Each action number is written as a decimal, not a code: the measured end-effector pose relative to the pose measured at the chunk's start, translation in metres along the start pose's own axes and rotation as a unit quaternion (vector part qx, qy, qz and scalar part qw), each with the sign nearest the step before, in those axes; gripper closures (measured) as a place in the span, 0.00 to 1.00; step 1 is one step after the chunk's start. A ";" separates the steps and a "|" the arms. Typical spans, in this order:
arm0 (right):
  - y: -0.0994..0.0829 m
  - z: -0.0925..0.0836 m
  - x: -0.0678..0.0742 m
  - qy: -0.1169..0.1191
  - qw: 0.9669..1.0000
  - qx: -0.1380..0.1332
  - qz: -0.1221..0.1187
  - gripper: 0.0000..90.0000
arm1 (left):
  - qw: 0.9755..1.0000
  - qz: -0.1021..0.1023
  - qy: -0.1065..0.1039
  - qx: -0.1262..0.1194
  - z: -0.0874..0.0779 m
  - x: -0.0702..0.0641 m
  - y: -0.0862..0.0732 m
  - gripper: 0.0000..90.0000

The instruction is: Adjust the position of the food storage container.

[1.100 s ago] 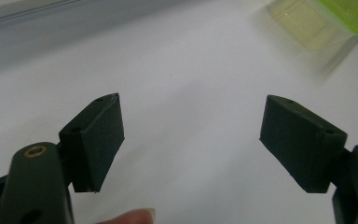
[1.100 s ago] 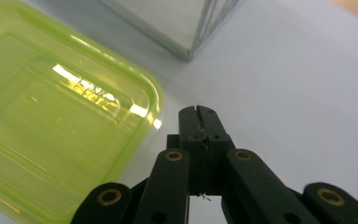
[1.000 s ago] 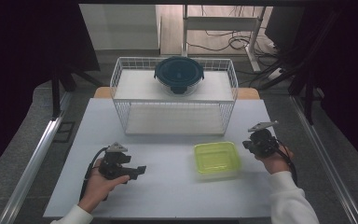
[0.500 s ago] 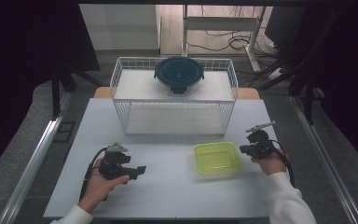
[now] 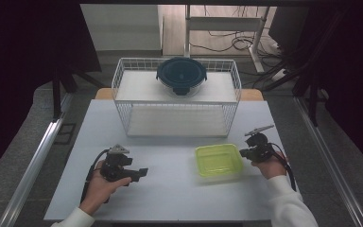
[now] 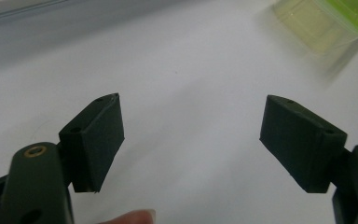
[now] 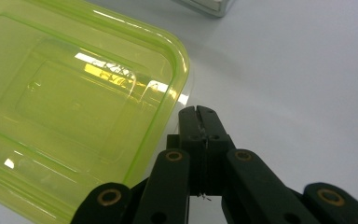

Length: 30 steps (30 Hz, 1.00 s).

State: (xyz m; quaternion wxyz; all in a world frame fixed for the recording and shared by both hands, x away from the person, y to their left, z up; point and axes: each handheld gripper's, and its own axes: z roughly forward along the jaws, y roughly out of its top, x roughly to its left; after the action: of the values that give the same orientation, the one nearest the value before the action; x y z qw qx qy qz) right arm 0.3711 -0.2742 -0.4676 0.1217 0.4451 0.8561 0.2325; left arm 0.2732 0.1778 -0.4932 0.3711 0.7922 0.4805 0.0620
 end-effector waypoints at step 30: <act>0.007 0.015 0.071 0.105 0.993 0.004 -0.061 0.99 | 1.000 -0.003 -0.002 0.000 -0.001 0.001 0.000 0.24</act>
State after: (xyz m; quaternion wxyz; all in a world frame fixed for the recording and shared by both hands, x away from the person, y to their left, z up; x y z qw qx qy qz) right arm 0.3416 -0.2076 -0.4773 0.0431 0.3660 0.8905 0.2669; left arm 0.2733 0.1786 -0.4929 0.3722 0.7908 0.4823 0.0594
